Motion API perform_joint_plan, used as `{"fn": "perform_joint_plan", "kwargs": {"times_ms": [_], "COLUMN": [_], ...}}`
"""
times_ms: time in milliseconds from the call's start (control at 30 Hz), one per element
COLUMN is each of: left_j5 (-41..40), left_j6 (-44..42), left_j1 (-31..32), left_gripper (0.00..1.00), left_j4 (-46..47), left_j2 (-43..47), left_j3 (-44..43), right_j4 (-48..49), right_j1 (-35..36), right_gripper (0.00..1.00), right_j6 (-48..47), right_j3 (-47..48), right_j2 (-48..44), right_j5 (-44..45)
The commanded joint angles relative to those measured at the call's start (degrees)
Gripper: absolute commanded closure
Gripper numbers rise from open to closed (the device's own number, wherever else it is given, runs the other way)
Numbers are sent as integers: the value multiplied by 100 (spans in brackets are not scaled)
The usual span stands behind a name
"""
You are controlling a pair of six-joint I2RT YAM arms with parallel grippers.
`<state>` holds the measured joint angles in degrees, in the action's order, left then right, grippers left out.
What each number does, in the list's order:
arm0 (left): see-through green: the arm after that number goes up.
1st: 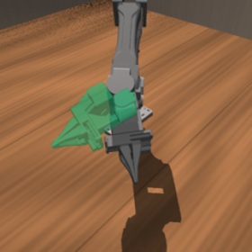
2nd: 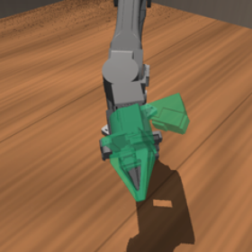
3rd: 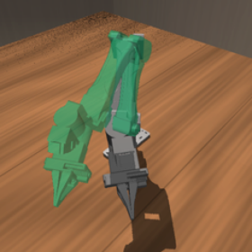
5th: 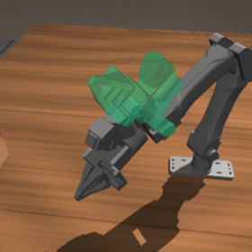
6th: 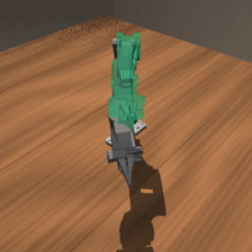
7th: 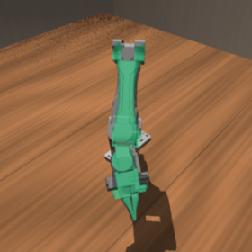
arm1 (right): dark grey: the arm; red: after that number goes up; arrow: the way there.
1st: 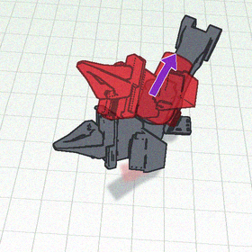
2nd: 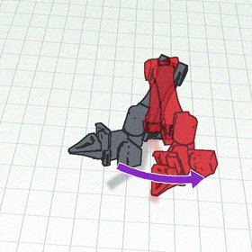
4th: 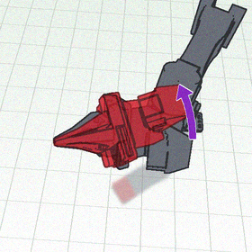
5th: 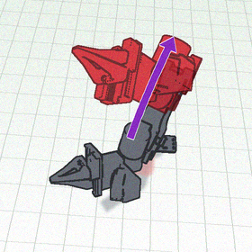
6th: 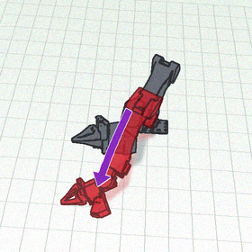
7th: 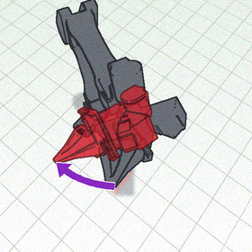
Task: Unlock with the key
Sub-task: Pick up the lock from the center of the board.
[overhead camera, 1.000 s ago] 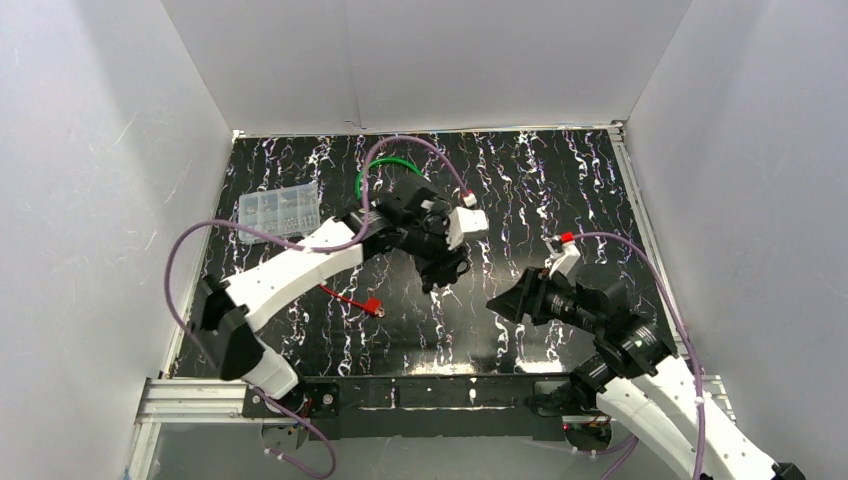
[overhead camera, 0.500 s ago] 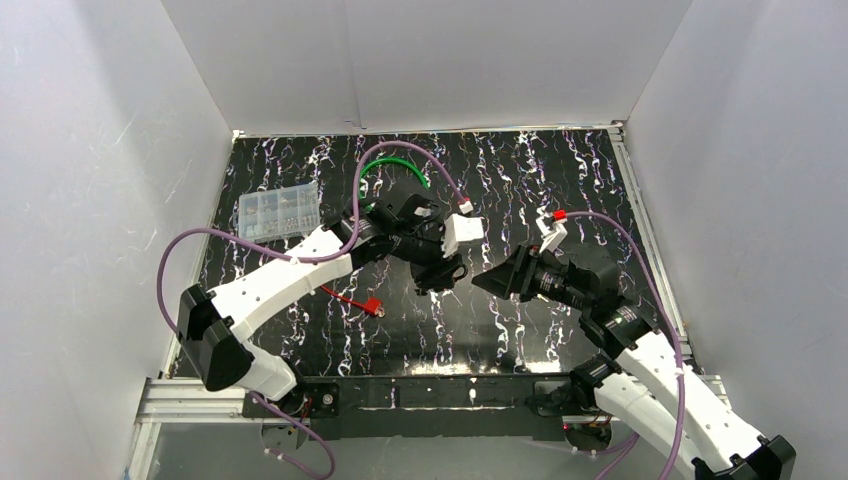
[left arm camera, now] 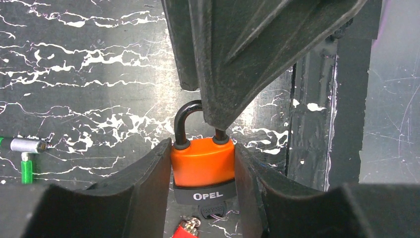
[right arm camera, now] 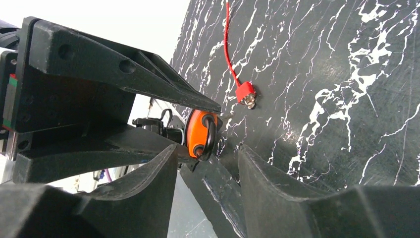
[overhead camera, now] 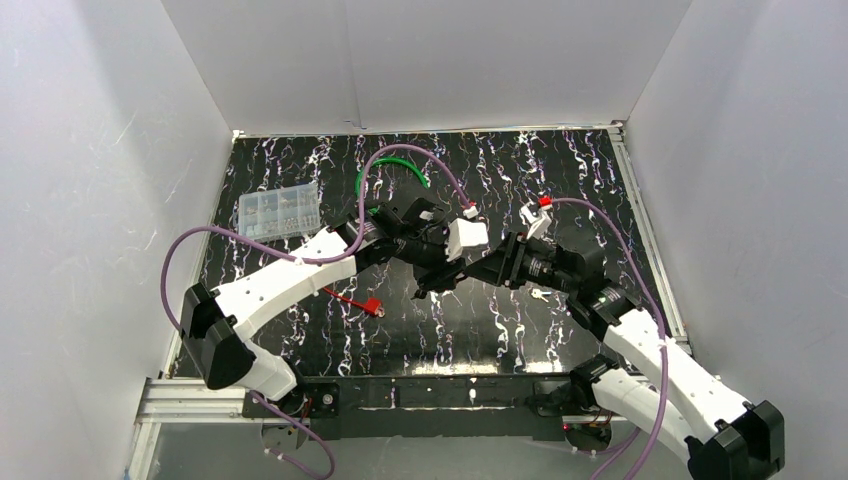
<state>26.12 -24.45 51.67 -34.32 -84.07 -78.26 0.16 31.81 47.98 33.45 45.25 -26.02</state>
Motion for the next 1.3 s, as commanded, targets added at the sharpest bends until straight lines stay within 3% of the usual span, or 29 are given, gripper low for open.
{"fn": "perform_joint_plan", "kwargs": {"times_ms": [0,467,633,700,800,1033,1067,1200,1267], "left_j5": [-2,-157,-191,-197,-240,-291,-288,-166,255], "left_j6": [-100,-230,-258,-265,-265,-251,-212,106,253], "left_j1": [39,85,92,103,110,107,109,95,-4], "left_gripper": [100,100,100,100,100,99,92,9,2], "left_j4": [119,126,145,156,177,209,211,183,173], "left_j2": [47,54,83,81,90,95,89,215,372], "left_j3": [-54,-53,-27,-34,-54,-80,-107,-177,-117], "right_j4": [417,265,8,-5,-7,-7,-7,-19,-285], "right_j1": [-35,-35,-35,-34,-35,-39,-36,-43,-43], "right_gripper": [47,60,60,69,97,99,99,99,99], "right_j6": [19,-73,-206,-212,-205,-235,-294,-594,-823], "right_j3": [400,829,937,971,1024,1107,1114,1078,1177], "right_j2": [183,969,1091,1149,1256,1404,1326,857,714], "right_j5": [-315,-1043,-1155,-1203,-1276,-1516,-1479,-1326,-1379]}}
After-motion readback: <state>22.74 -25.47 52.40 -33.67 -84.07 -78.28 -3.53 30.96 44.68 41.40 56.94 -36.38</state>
